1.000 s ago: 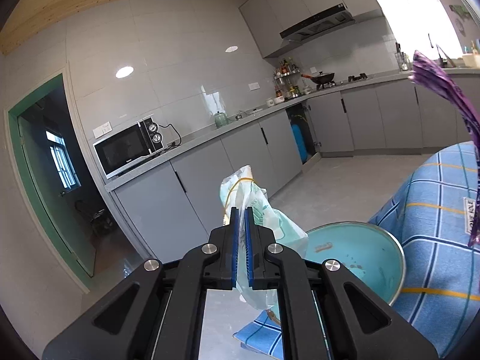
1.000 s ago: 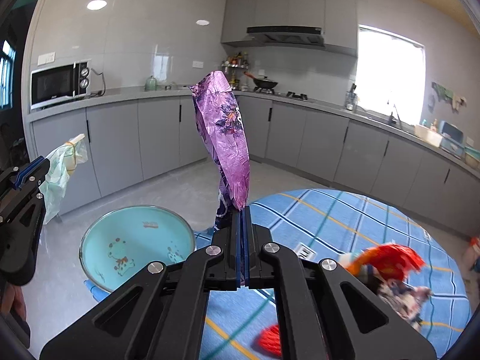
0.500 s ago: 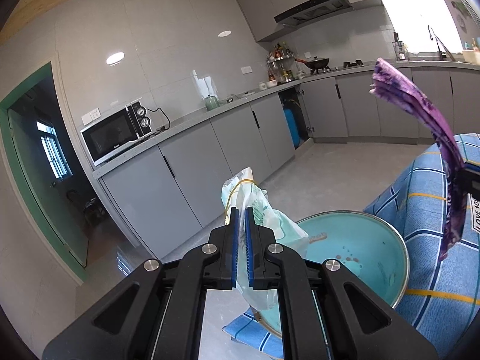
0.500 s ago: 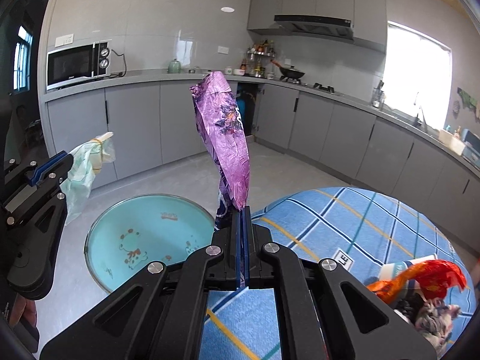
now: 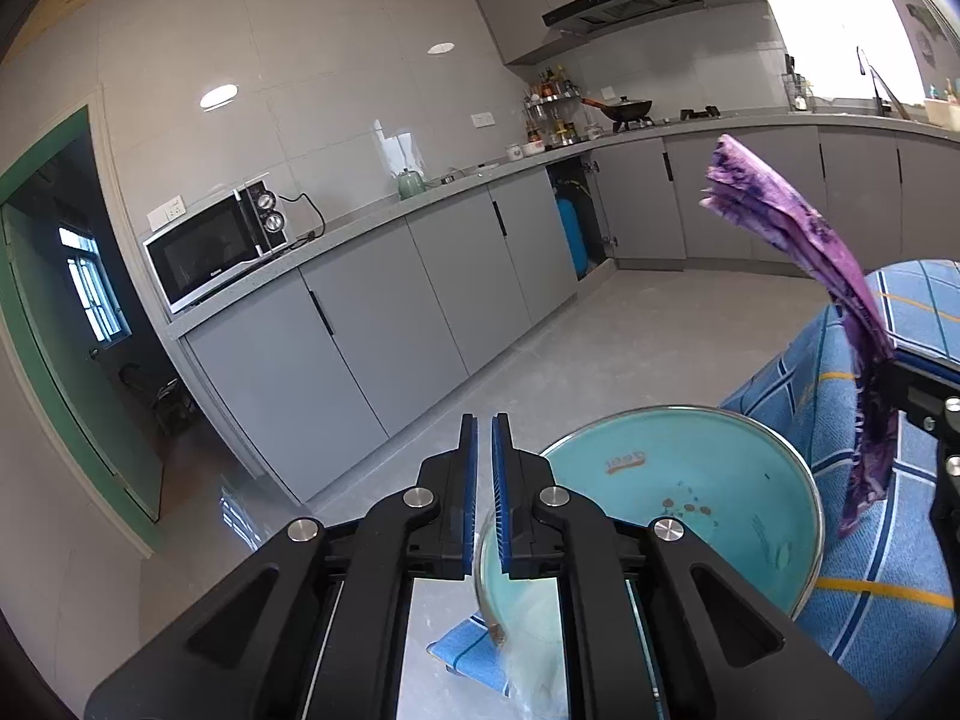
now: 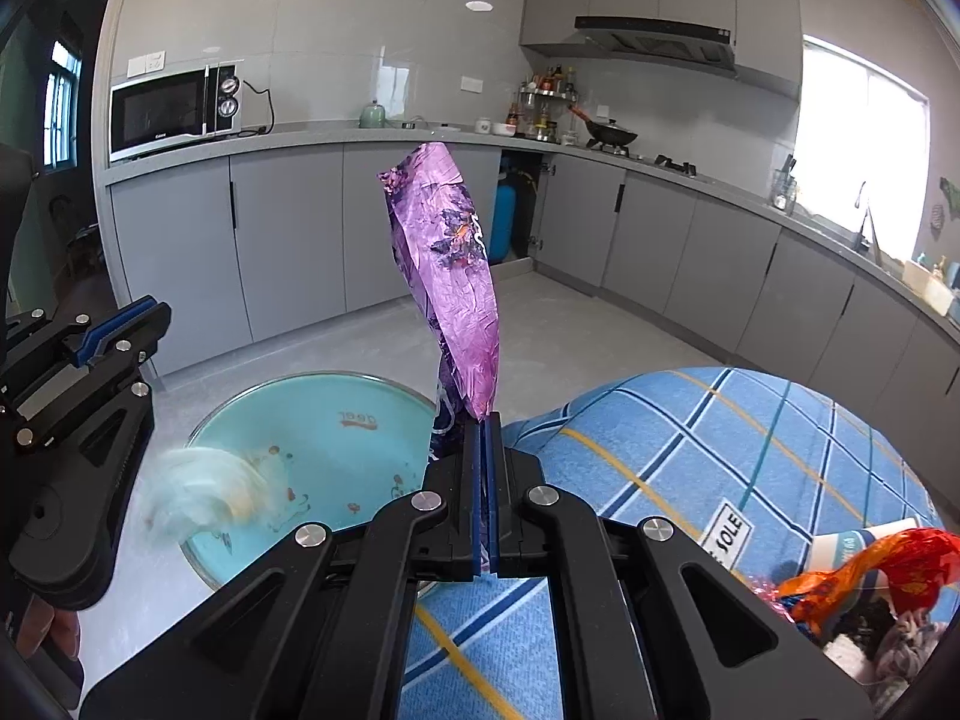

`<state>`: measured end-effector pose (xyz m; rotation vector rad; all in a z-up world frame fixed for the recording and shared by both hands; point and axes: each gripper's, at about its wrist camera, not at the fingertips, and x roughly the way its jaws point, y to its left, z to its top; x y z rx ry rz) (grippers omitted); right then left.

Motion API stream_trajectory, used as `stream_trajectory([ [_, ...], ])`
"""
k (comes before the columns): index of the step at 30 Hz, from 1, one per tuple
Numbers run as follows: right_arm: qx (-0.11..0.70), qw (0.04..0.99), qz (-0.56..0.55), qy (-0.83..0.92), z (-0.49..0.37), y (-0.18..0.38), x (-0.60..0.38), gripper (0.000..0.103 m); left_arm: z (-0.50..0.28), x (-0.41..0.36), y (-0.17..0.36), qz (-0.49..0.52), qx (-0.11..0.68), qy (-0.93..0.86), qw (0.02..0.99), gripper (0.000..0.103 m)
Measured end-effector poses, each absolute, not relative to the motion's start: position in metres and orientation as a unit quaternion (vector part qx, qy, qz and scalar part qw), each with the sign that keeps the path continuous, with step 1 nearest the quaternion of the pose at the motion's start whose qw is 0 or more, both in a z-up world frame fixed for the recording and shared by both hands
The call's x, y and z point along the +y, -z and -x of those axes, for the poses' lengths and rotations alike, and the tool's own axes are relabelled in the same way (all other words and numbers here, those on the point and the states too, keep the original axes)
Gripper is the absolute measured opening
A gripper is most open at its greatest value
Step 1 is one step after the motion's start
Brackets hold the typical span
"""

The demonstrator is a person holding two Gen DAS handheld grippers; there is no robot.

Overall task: Collect trash
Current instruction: 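Open the left gripper over the bucket to drop the plastic bag, then drop the purple wrapper into the bucket with the right gripper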

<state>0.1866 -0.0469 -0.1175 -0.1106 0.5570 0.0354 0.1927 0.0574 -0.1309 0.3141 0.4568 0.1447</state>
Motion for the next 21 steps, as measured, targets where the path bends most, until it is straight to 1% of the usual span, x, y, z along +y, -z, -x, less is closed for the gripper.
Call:
stream_trajectory([
  [5, 0.284, 0.957, 0.052, -0.020, -0.194, 0.127, -0.048, 0.003, -0.197, 0.061, 0.135, -0.157, 0.231, -0.083, 0.957, 0.010],
  [6, 0.285, 0.957, 0.050, -0.024, -0.195, 0.129, -0.049, 0.004, -0.197, 0.063, 0.134, -0.155, 0.231, -0.086, 0.957, 0.017],
  [7, 0.286, 0.957, 0.049, -0.027, -0.196, 0.130, -0.049, 0.010, -0.198, 0.063, 0.133, -0.154, 0.230, -0.090, 0.957, 0.032],
  [8, 0.286, 0.957, 0.049, -0.027, -0.197, 0.131, -0.048, 0.014, -0.198, 0.065, 0.132, -0.154, 0.226, -0.098, 0.957, 0.041],
  [9, 0.287, 0.956, 0.048, -0.029, -0.198, 0.132, -0.048, 0.014, -0.198, 0.066, 0.132, -0.154, 0.222, -0.102, 0.957, 0.049],
  [11, 0.291, 0.955, 0.046, -0.028, -0.200, 0.135, -0.048, 0.015, -0.199, 0.067, 0.132, -0.156, 0.224, -0.104, 0.956, 0.049],
  [12, 0.292, 0.955, 0.044, -0.027, -0.200, 0.136, -0.049, 0.020, -0.199, 0.068, 0.132, -0.155, 0.226, -0.105, 0.956, 0.050],
  [13, 0.294, 0.955, 0.041, -0.028, -0.200, 0.137, -0.049, 0.024, -0.199, 0.069, 0.133, -0.154, 0.226, -0.109, 0.956, 0.055],
  [18, 0.298, 0.954, 0.036, -0.022, -0.196, 0.136, -0.053, 0.026, -0.198, 0.070, 0.131, -0.153, 0.225, -0.109, 0.956, 0.057],
  [20, 0.297, 0.954, 0.033, -0.018, -0.193, 0.134, -0.055, 0.028, -0.196, 0.069, 0.131, -0.155, 0.223, -0.110, 0.956, 0.059],
  [21, 0.295, 0.955, 0.031, -0.016, -0.189, 0.132, -0.057, 0.030, -0.195, 0.069, 0.130, -0.154, 0.222, -0.110, 0.956, 0.063],
])
